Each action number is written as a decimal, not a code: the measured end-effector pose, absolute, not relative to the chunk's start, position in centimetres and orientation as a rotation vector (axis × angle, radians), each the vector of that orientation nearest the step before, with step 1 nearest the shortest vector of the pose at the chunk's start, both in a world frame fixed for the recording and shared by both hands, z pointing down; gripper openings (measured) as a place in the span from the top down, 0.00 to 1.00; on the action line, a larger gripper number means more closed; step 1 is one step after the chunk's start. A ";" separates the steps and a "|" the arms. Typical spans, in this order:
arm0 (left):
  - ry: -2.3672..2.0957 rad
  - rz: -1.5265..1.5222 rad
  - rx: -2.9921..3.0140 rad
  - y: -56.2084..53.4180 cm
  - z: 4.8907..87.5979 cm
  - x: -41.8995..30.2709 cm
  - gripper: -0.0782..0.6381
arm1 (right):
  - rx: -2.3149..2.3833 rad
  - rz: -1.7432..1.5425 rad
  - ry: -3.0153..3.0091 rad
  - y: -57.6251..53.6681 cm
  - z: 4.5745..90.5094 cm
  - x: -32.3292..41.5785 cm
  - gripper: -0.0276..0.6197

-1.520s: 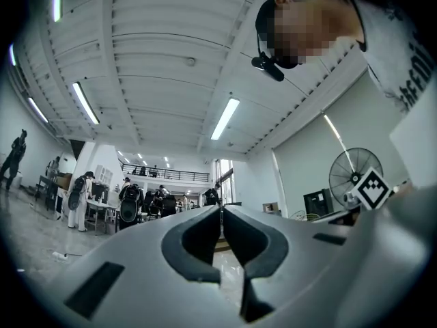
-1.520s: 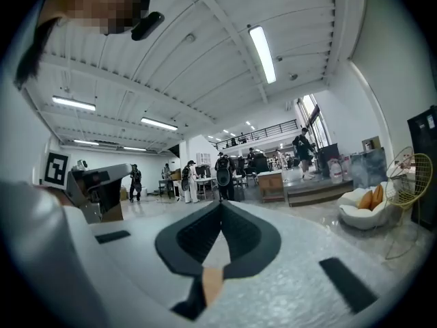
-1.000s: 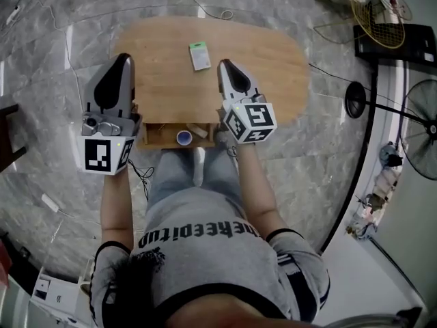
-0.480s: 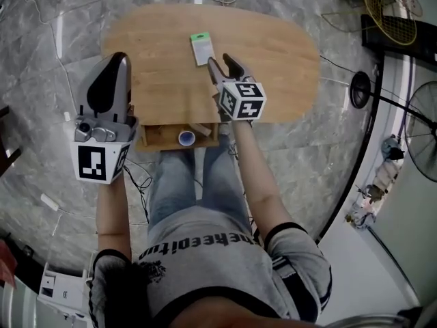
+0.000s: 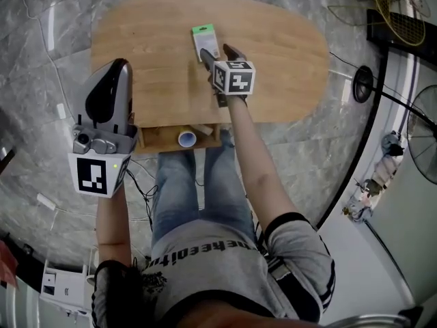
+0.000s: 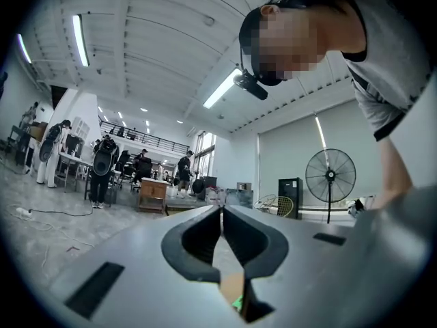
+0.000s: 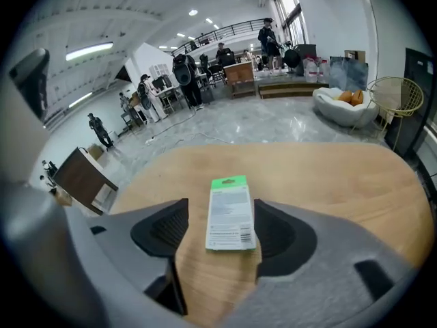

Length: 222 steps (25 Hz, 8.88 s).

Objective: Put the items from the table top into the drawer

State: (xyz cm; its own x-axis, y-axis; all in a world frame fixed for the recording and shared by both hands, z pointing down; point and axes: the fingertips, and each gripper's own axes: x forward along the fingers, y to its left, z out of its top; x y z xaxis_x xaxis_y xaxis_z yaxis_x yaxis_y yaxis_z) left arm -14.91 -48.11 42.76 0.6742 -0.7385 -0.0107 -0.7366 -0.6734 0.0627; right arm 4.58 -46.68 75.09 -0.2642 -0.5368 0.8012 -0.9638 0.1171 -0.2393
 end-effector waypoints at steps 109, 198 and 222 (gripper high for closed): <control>-1.877 -0.087 2.484 -8.1 46.3 -30.4 0.87 | 0.559 0.429 -2.329 -11.3 76.8 -19.1 0.45; -1.994 -0.157 2.527 4.1 22.3 -15.0 0.87 | 1.062 0.068 -2.753 -0.5 31.6 1.0 0.96; -2.139 -0.187 2.462 7.5 17.7 -9.2 0.87 | 1.289 -0.117 -2.853 1.6 20.7 11.4 0.97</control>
State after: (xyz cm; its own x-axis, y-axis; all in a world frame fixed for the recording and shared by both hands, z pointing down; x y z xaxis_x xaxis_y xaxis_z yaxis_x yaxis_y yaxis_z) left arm -9.18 7.48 17.68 0.1392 -0.9759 -0.1679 -0.9903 -0.1379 -0.0193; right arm 11.42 1.61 20.68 -0.6614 -0.7497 -0.0231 -0.7491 0.6586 0.0715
